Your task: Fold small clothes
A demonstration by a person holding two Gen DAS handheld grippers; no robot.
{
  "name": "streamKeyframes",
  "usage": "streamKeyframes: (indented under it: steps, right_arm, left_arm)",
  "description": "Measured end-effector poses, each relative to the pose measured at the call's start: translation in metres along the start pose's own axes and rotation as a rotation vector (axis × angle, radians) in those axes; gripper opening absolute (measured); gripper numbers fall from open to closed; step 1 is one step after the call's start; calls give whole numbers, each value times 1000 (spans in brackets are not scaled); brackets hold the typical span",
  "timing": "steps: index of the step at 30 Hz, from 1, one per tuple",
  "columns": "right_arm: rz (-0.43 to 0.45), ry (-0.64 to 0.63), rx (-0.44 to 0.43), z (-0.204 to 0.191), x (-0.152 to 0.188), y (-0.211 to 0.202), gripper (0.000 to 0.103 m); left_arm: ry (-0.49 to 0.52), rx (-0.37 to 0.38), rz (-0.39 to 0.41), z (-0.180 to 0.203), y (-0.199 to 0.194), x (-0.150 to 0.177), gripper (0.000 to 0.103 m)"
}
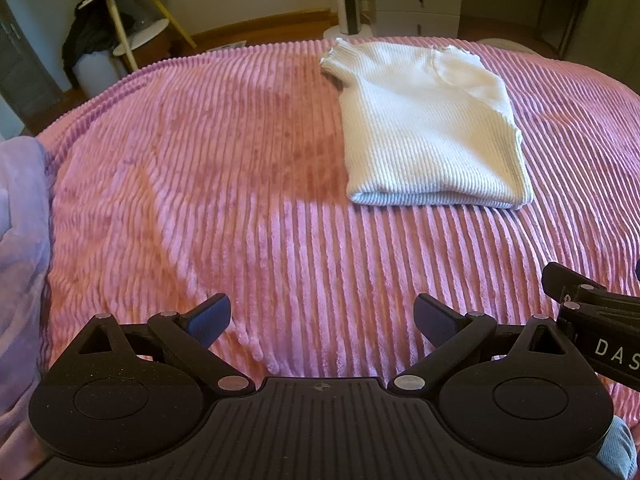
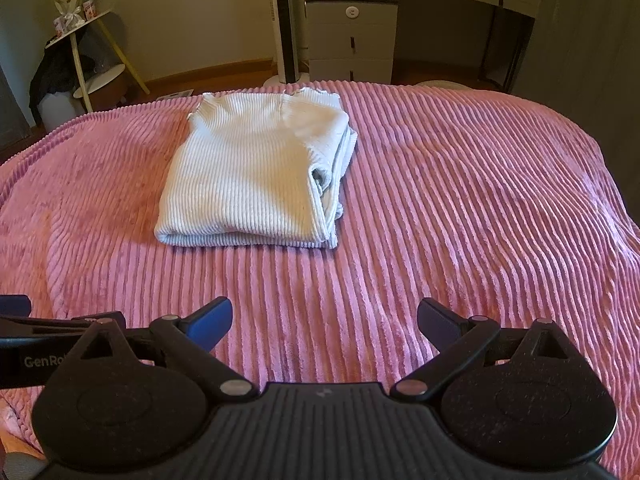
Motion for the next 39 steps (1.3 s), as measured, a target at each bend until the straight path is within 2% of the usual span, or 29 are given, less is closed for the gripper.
streamKeyframes:
  steps: [39]
  right_arm:
    - [11, 0, 13, 3, 2, -2, 99]
  left_arm:
    - [27, 6, 8, 2, -2, -1, 101]
Point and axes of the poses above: each gripper's, at about its wrist camera, not at the fingertips, and y roughly the way its jaws point, z to its right, x to its underside, the point moved 6 cm from there along y, roughly the way its jaws point, and after that the axes turned 12 degrees about z, right-handed, at the moved point
